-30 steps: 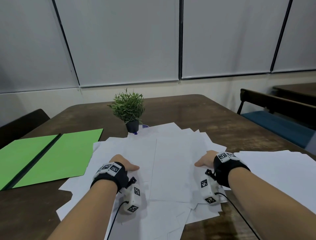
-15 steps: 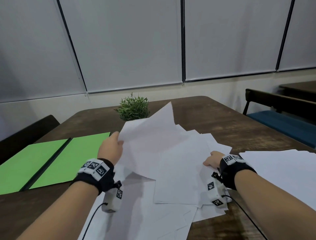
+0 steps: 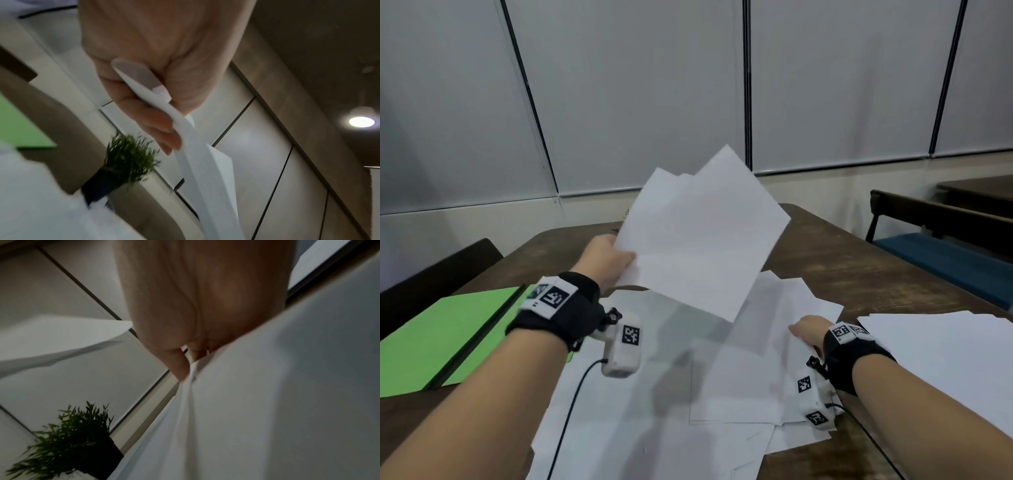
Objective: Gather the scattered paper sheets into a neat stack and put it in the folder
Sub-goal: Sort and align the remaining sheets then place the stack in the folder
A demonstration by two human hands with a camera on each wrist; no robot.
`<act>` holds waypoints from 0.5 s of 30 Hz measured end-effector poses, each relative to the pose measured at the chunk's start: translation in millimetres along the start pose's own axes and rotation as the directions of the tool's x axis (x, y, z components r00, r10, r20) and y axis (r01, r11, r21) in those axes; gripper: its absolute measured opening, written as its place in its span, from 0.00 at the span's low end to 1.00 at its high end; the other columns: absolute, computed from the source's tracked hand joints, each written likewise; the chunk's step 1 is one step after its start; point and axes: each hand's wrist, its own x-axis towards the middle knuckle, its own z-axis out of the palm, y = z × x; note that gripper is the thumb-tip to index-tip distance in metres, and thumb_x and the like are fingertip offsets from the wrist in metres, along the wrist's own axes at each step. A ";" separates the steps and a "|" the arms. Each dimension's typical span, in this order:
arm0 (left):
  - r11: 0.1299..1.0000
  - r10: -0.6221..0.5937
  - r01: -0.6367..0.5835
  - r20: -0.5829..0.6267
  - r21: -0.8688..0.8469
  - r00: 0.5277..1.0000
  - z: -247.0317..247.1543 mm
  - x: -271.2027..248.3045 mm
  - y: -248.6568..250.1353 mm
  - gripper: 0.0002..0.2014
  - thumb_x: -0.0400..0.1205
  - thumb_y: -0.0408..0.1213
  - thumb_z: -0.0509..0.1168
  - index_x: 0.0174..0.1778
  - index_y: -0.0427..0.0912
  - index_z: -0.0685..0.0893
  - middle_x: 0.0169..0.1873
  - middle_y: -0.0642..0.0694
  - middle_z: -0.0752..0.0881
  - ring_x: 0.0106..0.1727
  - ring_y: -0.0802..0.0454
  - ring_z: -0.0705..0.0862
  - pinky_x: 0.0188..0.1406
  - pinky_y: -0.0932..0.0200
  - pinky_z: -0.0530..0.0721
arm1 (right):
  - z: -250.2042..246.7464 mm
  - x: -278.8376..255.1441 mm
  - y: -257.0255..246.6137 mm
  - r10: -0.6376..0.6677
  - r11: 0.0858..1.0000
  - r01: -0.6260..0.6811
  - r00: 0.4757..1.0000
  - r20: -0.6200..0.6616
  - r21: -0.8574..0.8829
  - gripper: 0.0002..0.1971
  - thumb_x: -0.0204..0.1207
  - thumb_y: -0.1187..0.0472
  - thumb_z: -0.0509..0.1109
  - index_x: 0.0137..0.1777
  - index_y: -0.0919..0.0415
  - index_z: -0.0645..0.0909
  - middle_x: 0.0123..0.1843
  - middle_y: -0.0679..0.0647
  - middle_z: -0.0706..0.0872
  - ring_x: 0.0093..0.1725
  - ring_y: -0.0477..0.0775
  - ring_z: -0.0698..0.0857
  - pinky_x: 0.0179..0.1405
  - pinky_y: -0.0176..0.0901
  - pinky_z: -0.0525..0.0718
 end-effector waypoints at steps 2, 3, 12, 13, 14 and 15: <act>0.998 -0.054 0.056 0.079 -0.023 0.995 25.0 -11.9 -12.0 0.10 0.80 0.30 0.67 0.56 0.33 0.83 0.49 0.37 0.87 0.44 0.43 0.85 0.41 0.58 0.79 | 1.8 6.4 5.1 0.008 0.967 0.004 0.999 -0.048 0.254 0.17 0.89 0.62 0.50 0.65 0.72 0.75 0.73 0.68 0.76 0.72 0.64 0.76 0.55 0.39 0.70; 0.996 -0.083 0.087 0.108 -0.033 0.991 38.3 -17.7 -19.6 0.09 0.80 0.29 0.67 0.55 0.33 0.82 0.48 0.37 0.87 0.42 0.44 0.85 0.39 0.59 0.80 | 3.9 9.9 8.6 0.002 0.922 0.018 0.999 -0.050 0.387 0.19 0.89 0.59 0.50 0.66 0.72 0.75 0.71 0.70 0.77 0.71 0.66 0.77 0.56 0.39 0.71; 0.927 -0.317 0.212 0.346 0.309 0.883 123.9 -52.1 -68.0 0.19 0.79 0.37 0.68 0.62 0.30 0.78 0.59 0.37 0.82 0.62 0.39 0.81 0.62 0.52 0.80 | 5.9 18.7 16.3 0.073 0.744 -0.091 0.996 0.054 0.662 0.40 0.67 0.24 0.64 0.63 0.59 0.82 0.57 0.60 0.86 0.56 0.62 0.84 0.62 0.53 0.81; 0.907 -0.343 0.184 0.408 0.380 0.846 126.5 -54.2 -67.3 0.20 0.78 0.39 0.70 0.63 0.32 0.78 0.57 0.39 0.83 0.61 0.41 0.82 0.62 0.53 0.81 | 4.9 14.0 15.8 0.058 0.844 -0.073 0.997 0.043 0.532 0.37 0.70 0.33 0.71 0.69 0.61 0.78 0.64 0.60 0.84 0.61 0.63 0.83 0.66 0.51 0.79; 0.895 -0.363 0.164 0.461 0.416 0.810 127.1 -55.9 -65.3 0.20 0.77 0.40 0.72 0.60 0.34 0.79 0.52 0.42 0.84 0.58 0.43 0.83 0.59 0.55 0.82 | 3.6 7.4 14.2 0.047 0.919 -0.057 0.998 0.034 0.391 0.34 0.73 0.43 0.74 0.73 0.64 0.74 0.68 0.60 0.81 0.65 0.63 0.81 0.65 0.47 0.78; 0.890 -0.374 0.152 0.496 0.430 0.783 127.3 -55.6 -63.0 0.17 0.75 0.41 0.74 0.55 0.36 0.81 0.45 0.45 0.84 0.54 0.45 0.83 0.55 0.58 0.83 | 2.7 3.6 13.1 0.044 0.965 -0.045 0.999 0.011 0.259 0.32 0.76 0.51 0.73 0.75 0.66 0.70 0.70 0.61 0.79 0.68 0.62 0.79 0.63 0.44 0.77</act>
